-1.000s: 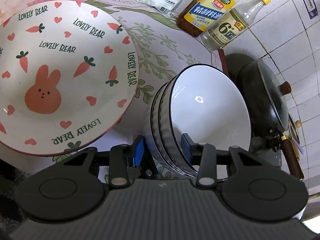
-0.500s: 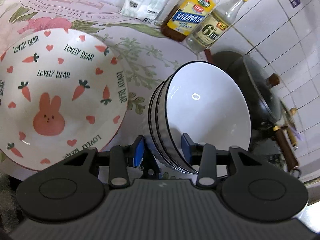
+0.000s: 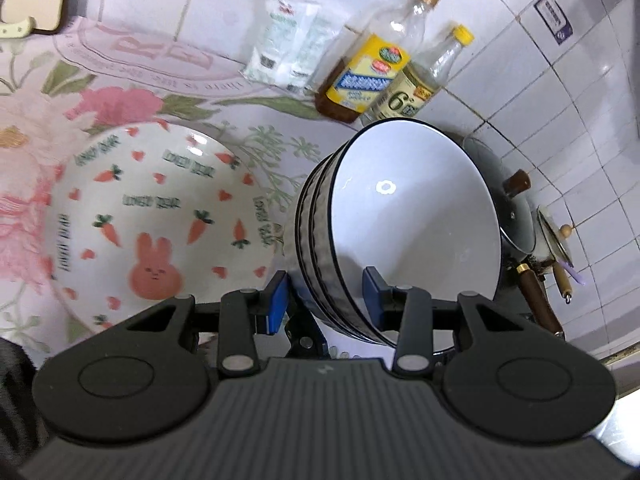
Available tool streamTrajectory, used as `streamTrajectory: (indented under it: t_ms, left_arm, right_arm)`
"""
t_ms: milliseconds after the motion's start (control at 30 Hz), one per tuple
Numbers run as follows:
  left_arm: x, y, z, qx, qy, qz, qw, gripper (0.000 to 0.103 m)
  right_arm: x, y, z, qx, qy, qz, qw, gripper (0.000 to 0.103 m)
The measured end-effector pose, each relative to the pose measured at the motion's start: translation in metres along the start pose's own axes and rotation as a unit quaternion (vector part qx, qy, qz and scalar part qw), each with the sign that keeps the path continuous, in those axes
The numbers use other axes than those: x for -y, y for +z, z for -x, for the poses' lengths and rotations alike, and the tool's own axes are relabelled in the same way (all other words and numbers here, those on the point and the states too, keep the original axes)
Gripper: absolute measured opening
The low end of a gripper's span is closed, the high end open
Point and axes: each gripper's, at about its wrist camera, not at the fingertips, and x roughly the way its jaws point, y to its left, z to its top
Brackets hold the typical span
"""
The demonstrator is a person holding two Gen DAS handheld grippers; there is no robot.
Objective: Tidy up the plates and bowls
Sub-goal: 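Carry the bowl stack with the left gripper onto the bunny plates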
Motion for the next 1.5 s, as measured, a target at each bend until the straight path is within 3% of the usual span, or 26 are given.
streamTrajectory:
  t_ms: [467, 667, 967, 1500]
  left_arm:
    - [-0.061, 0.013, 0.053, 0.011, 0.043, 0.005, 0.9990, 0.038]
    - [-0.083, 0.020, 0.038, -0.004, 0.042, 0.000, 0.9991, 0.038]
    - [-0.107, 0.029, 0.011, -0.025, 0.050, 0.033, 0.9979, 0.038]
    - [-0.130, 0.035, -0.006, -0.033, 0.044, 0.068, 0.9962, 0.038]
  right_arm:
    - [-0.073, 0.027, -0.029, -0.015, 0.059, -0.009, 0.998, 0.089]
    - [-0.087, 0.020, -0.049, -0.048, 0.056, -0.011, 0.997, 0.089]
    - [-0.086, 0.010, -0.084, -0.092, 0.073, -0.005, 0.993, 0.089]
    - [-0.094, 0.008, -0.110, -0.145, 0.056, 0.008, 0.988, 0.089]
